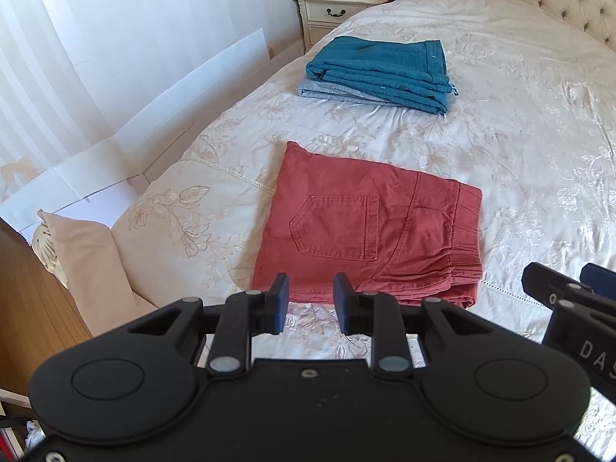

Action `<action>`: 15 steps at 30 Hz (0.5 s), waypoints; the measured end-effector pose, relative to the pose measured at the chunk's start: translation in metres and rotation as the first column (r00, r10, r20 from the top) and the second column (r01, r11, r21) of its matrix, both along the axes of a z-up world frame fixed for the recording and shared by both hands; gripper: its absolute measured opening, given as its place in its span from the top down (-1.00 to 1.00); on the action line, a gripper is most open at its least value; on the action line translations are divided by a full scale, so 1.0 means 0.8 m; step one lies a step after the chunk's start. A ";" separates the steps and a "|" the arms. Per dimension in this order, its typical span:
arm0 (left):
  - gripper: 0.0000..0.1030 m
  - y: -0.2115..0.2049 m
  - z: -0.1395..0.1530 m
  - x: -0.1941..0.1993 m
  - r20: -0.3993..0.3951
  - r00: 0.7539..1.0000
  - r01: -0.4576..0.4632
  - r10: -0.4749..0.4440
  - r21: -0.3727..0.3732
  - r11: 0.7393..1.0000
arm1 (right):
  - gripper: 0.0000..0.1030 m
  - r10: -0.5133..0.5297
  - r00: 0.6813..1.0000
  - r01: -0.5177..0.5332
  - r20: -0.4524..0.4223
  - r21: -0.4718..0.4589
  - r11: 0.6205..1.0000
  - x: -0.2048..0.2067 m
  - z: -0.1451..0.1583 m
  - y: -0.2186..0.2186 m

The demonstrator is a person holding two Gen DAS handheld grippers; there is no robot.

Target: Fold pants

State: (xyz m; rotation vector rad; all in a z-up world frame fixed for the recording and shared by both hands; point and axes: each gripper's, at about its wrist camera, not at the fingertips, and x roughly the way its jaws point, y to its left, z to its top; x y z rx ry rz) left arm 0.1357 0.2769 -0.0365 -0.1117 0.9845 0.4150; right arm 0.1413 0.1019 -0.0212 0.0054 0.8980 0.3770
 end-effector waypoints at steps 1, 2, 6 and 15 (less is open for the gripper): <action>0.30 0.001 0.000 0.000 0.001 1.000 0.000 0.000 0.000 1.000 | -0.16 -0.001 1.000 0.001 -0.001 -0.001 1.000 0.000 0.000 0.001; 0.30 0.001 0.000 0.000 0.002 1.000 0.001 -0.001 -0.001 1.000 | -0.16 -0.002 1.000 0.002 -0.003 -0.002 1.000 0.000 -0.001 0.001; 0.30 0.002 0.000 0.000 0.002 1.000 0.001 -0.001 0.000 1.000 | -0.16 -0.004 1.000 0.004 -0.005 -0.006 1.000 -0.002 -0.002 0.003; 0.30 0.003 -0.001 0.000 0.002 1.000 0.001 -0.001 -0.004 1.000 | -0.16 -0.005 1.000 0.005 -0.011 -0.008 1.000 -0.004 -0.004 0.004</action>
